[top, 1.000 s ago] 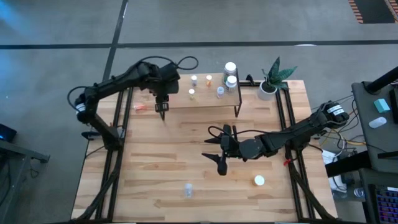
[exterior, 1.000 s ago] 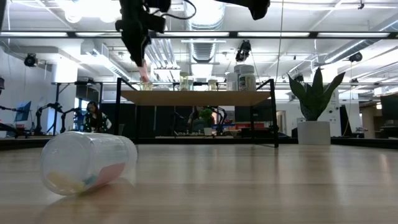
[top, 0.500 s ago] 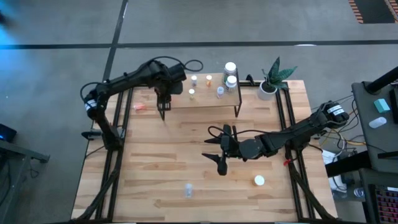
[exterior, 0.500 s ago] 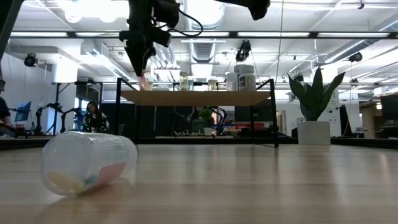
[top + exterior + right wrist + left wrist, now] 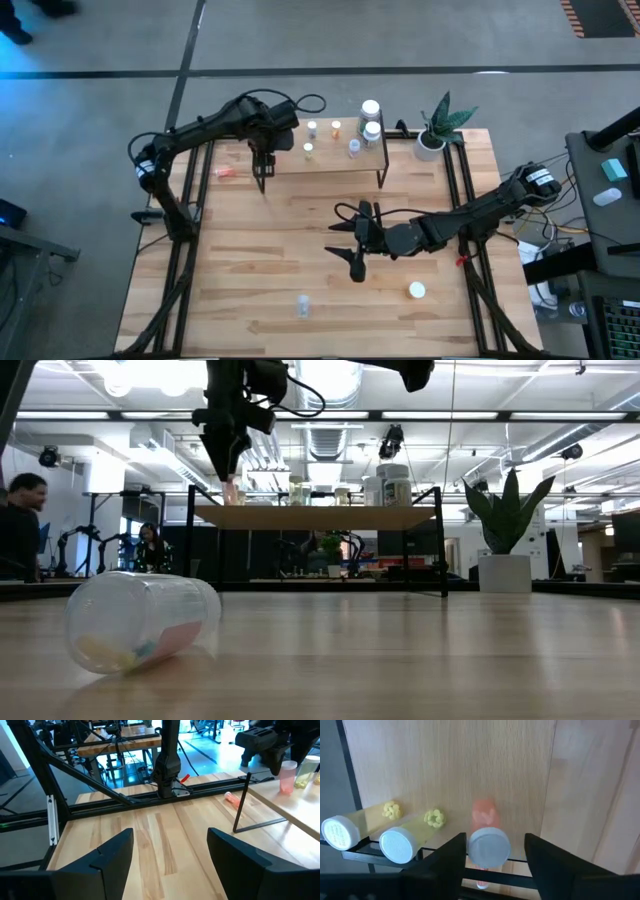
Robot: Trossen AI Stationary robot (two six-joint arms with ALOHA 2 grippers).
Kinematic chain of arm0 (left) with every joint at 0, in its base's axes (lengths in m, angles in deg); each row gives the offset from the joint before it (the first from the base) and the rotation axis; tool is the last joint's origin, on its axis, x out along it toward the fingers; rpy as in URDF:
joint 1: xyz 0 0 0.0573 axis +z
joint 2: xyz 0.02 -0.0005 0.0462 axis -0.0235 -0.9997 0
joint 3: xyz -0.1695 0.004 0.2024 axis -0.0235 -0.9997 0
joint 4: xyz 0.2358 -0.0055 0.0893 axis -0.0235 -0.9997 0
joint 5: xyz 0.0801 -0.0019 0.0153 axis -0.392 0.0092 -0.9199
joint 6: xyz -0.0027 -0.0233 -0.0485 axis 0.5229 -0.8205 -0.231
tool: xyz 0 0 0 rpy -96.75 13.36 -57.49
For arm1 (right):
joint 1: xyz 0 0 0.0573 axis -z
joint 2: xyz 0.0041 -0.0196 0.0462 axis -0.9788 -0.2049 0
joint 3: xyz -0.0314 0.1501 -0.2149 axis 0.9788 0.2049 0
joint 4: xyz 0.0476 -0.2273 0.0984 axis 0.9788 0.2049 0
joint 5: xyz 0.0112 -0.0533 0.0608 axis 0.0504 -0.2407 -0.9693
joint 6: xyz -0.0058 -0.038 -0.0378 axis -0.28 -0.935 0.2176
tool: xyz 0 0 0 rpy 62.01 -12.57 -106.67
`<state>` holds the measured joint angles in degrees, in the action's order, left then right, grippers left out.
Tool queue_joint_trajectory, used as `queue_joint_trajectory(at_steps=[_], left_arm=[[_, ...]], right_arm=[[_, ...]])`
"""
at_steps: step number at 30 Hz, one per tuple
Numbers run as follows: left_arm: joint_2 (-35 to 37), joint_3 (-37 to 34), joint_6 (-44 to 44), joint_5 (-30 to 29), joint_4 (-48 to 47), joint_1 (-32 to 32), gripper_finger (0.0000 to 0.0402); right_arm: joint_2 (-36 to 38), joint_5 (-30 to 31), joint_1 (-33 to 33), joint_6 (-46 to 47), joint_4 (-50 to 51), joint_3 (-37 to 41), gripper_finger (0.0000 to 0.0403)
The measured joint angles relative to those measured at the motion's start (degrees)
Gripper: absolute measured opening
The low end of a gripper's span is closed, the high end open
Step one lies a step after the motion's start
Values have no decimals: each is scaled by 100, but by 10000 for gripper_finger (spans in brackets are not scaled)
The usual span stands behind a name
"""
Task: Pick and place medicine bottles onto shelf by color
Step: Put the pink pill bottle on the shelf
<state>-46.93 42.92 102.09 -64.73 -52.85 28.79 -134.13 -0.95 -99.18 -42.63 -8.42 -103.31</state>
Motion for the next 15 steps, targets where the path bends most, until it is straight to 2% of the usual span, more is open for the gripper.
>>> queue_joint_trajectory(at_steps=[4, 15], left_arm=[[1, 10, -3, -32, 28, 0, 197], [84, 76, -5, -144, 32, -2, 199]], right_arm=[[0, -2, -12, 5, 0, 0, 244], [0, 0, -12, 4, -4, 0, 249]])
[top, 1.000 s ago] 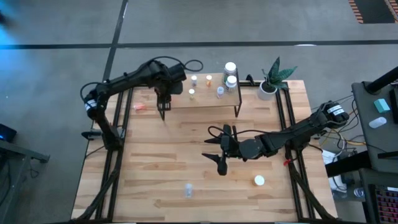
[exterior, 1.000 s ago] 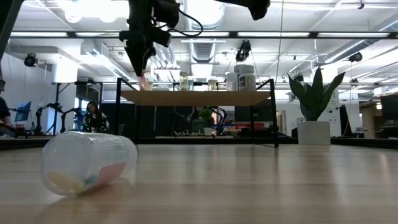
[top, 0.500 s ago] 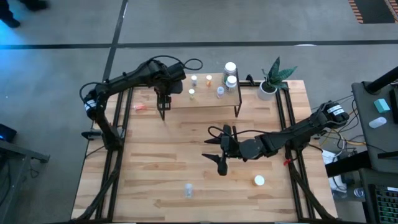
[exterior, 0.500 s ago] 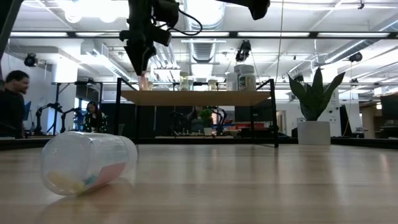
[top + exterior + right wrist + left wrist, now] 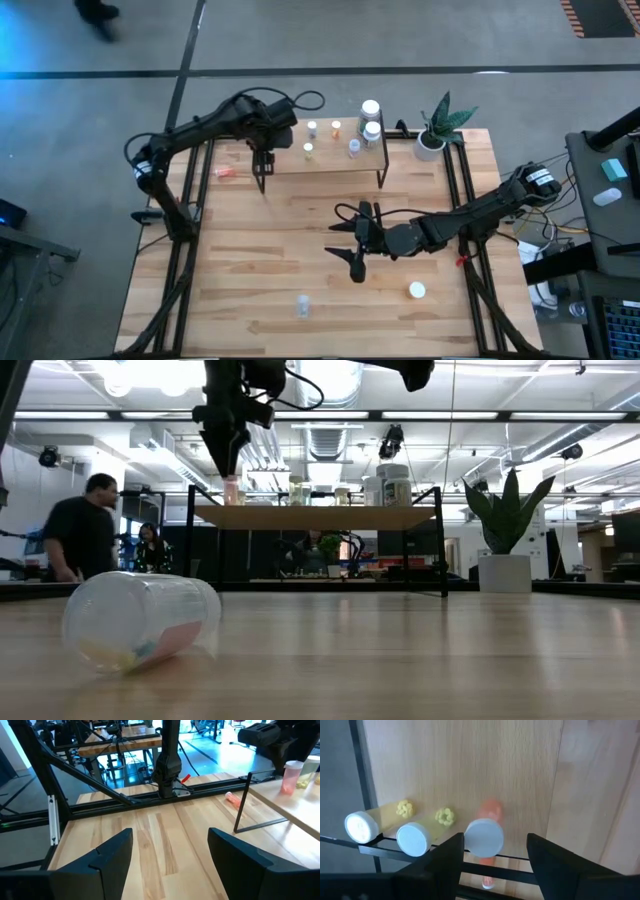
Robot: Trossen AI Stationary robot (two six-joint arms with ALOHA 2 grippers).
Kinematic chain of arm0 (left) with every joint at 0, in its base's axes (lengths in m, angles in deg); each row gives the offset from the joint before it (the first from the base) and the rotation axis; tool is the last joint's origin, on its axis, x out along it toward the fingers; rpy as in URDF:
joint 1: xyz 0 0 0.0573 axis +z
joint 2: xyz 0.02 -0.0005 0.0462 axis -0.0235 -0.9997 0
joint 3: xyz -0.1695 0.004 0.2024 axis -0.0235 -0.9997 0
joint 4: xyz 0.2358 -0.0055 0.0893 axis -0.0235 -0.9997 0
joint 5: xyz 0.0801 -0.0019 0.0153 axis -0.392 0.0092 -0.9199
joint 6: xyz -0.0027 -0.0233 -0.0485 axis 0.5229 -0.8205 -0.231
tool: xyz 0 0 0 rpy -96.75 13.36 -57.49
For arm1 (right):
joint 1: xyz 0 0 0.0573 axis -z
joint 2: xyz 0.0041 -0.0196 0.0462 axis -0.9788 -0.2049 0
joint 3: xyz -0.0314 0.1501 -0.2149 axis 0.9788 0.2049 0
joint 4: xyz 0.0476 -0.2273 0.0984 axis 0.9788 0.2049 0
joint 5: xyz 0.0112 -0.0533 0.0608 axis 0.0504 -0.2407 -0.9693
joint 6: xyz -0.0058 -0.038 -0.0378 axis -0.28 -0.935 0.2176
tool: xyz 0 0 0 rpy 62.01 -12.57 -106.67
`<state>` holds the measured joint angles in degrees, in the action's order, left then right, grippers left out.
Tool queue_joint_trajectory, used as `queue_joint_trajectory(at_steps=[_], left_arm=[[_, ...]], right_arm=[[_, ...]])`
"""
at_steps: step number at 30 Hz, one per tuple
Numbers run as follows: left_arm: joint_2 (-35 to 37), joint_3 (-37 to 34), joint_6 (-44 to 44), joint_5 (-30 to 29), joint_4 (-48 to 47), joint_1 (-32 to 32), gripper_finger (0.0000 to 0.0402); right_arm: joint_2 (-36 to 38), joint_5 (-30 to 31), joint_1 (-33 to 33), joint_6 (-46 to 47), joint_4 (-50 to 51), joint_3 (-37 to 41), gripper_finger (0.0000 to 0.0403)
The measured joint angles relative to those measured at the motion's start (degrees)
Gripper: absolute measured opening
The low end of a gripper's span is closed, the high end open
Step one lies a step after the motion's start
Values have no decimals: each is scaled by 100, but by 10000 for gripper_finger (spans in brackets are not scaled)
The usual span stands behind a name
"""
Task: Pick and place medicine bottles onto shelf by color
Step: Put the pink pill bottle on the shelf, then put the orange pill bottle on the shelf
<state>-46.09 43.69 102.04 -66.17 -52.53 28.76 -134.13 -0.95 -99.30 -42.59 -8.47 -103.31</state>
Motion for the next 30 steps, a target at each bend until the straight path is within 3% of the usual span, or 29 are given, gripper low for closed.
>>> queue_joint_trajectory(at_steps=[10, 22, 26, 30], left_arm=[[394, 0, 4, -162, -60, 0, 199], [1540, -81, -112, -164, -132, 9, 199], [2231, -542, -139, 122, 290, 11, 199], [3196, -1435, -393, 797, 1259, -19, 199]], right_arm=[[0, 3, 0, 22, -7, 0, 249], [0, -22, -20, 42, -26, 0, 249], [0, -26, -94, 41, -24, 0, 249], [-2, -26, -188, 35, -3, 0, 249]])
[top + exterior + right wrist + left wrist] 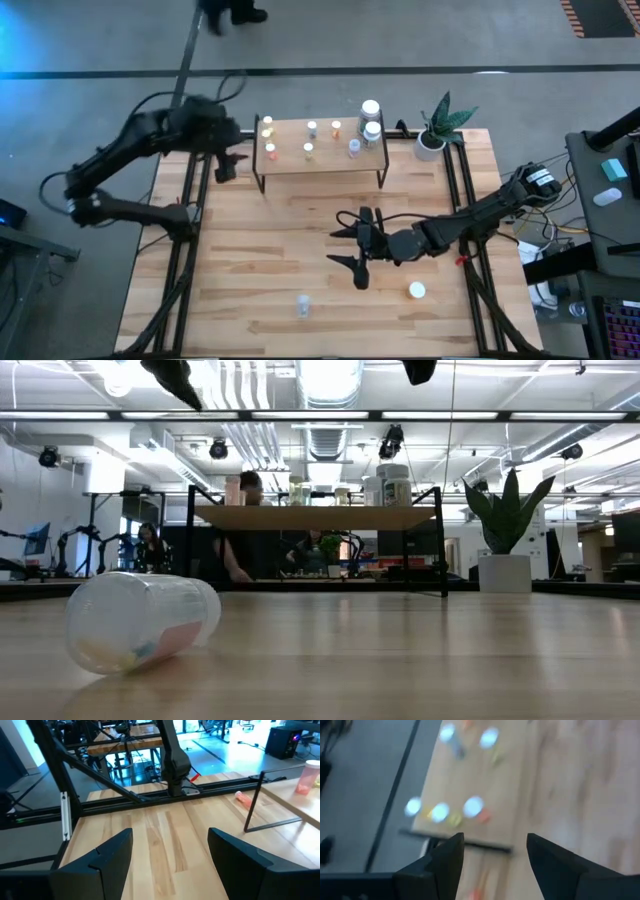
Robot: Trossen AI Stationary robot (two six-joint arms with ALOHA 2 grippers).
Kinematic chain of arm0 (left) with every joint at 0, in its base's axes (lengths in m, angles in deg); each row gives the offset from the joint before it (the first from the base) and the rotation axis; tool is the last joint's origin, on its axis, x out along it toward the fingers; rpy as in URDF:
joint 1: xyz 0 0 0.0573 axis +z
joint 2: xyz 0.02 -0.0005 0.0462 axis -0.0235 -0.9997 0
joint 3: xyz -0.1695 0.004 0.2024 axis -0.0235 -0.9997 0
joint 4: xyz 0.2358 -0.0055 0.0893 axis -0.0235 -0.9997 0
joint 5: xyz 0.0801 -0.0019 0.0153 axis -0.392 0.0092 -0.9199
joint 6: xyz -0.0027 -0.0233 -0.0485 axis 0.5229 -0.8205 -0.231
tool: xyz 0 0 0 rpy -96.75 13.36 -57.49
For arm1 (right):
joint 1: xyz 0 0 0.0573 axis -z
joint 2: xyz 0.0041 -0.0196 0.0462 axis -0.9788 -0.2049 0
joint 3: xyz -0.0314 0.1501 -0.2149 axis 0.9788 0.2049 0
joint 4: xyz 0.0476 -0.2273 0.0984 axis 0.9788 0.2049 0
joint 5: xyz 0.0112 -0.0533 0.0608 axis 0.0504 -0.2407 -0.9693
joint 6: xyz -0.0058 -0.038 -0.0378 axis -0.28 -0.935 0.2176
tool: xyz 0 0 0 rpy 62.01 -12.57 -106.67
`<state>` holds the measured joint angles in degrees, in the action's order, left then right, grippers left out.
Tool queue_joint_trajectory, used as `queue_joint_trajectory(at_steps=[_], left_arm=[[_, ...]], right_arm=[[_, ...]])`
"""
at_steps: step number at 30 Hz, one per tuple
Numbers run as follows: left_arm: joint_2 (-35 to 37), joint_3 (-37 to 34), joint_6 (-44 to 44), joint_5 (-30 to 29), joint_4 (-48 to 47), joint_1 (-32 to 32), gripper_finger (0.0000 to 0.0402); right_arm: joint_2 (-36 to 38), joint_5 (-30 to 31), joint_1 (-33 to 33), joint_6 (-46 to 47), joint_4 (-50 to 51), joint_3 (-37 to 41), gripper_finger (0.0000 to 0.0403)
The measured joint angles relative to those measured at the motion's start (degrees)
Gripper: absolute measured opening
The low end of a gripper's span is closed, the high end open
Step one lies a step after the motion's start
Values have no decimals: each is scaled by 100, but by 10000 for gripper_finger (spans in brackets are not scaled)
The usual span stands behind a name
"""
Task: Pick and place medicine bottles onto shelf by color
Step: Put the orange pill bottle on the shelf
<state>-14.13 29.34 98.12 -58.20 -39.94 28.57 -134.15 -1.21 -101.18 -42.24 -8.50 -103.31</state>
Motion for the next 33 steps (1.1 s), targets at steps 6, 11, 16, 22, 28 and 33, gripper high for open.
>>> queue_joint_trajectory(at_steps=[6, 11, 16, 22, 28, 33], left_arm=[[1652, -2035, -710, 1009, 2298, -415, 199], [2818, -3867, -1219, 1084, 4153, -881, 199], [3798, -5426, -1820, 1324, 5881, -1266, 199], [4491, -7105, -2164, 1482, 8446, -1750, 199], [4556, -8249, -2319, 1716, 10939, -2141, 199], [4394, -8576, -2326, 1819, 11792, -2235, 199]], right_arm=[[19, -1, -27, 419, 315, -2, 249], [164, -6, -27, 1834, 1938, -214, 245], [156, -432, -38, 2950, 4045, -774, 238], [-30, -1290, -265, 3695, 5087, -1406, 235], [-399, -2070, -627, 4579, 6475, -1876, 236], [-667, -2531, -1025, 5411, 7551, -2057, 237]])
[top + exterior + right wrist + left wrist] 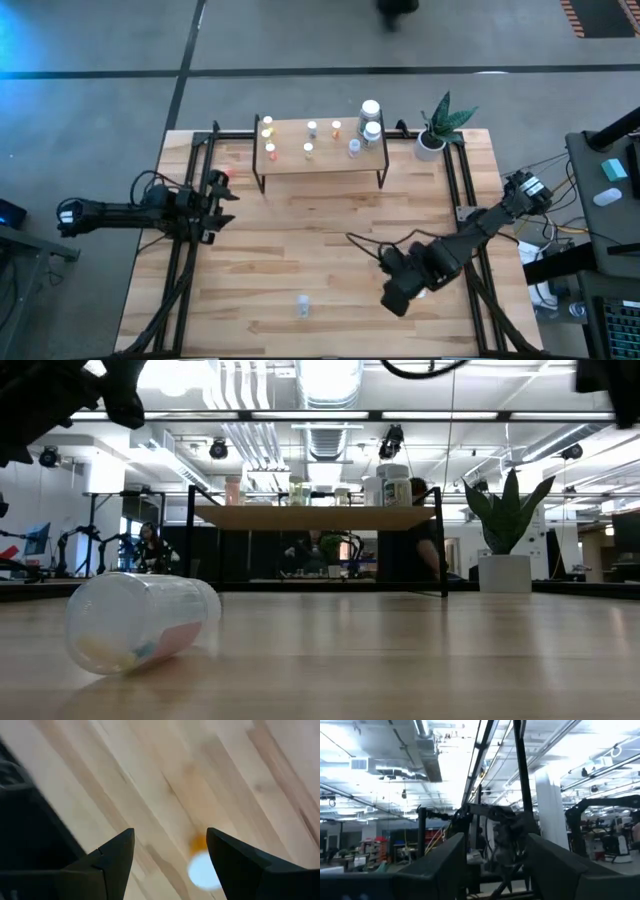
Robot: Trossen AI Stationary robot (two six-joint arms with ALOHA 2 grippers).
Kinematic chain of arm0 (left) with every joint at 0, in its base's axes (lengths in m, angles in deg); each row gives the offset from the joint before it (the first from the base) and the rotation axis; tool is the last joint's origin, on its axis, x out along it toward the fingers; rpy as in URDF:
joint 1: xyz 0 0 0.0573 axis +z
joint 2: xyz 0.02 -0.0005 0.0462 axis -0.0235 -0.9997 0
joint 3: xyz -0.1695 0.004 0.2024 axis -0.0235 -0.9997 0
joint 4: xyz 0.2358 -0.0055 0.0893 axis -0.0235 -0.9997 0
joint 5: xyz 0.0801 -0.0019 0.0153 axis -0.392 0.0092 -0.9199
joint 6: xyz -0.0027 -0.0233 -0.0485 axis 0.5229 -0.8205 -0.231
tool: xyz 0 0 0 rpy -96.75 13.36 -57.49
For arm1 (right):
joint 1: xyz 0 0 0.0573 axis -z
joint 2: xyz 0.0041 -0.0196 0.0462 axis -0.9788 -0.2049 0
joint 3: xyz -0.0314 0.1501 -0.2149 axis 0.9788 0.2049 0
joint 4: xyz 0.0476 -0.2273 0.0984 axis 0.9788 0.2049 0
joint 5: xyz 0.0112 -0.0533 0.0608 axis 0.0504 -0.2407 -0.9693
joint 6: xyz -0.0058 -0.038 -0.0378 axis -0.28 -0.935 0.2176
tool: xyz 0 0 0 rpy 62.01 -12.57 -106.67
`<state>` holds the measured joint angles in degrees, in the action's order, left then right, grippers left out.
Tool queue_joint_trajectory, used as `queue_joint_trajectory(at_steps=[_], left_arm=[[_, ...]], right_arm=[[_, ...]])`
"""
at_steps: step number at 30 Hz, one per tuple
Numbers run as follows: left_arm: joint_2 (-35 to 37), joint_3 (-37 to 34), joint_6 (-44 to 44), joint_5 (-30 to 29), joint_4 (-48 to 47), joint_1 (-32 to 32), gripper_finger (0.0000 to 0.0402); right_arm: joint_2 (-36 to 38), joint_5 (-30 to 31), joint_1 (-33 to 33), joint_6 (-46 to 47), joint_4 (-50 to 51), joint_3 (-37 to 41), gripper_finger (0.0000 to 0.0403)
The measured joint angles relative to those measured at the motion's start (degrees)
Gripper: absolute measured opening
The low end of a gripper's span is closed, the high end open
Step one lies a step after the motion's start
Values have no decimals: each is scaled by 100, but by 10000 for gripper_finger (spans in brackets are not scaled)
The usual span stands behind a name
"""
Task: Pick and place medicine bottles onto shelf by color
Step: Put the orange pill bottle on the shelf
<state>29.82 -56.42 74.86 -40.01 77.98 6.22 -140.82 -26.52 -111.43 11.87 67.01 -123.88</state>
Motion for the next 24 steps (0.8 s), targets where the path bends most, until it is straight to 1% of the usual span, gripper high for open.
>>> queue_joint_trajectory(at_steps=[6, 10, 15, 19, 21, 24], left_arm=[[-204, 13, -122, 2, -35, -14, 199], [-381, 13, -239, 17, -35, -19, 199], [-589, 11, -285, 82, -34, -19, 199], [-716, 11, -301, 83, -35, -17, 199], [-762, 2, -366, 83, -39, -19, 199], [-823, 1, -392, 85, -35, -17, 199]], right_arm=[[-202, -6, -437, 547, 725, 23, 242], [-256, 23, -539, 980, 1119, 37, 261], [-256, 24, -565, 1496, 1101, 238, 304], [-255, 26, -564, 1575, 1079, 515, 337], [-221, 26, -564, 1572, 946, 673, 348], [-76, 27, -577, 1582, 420, 990, 353]])
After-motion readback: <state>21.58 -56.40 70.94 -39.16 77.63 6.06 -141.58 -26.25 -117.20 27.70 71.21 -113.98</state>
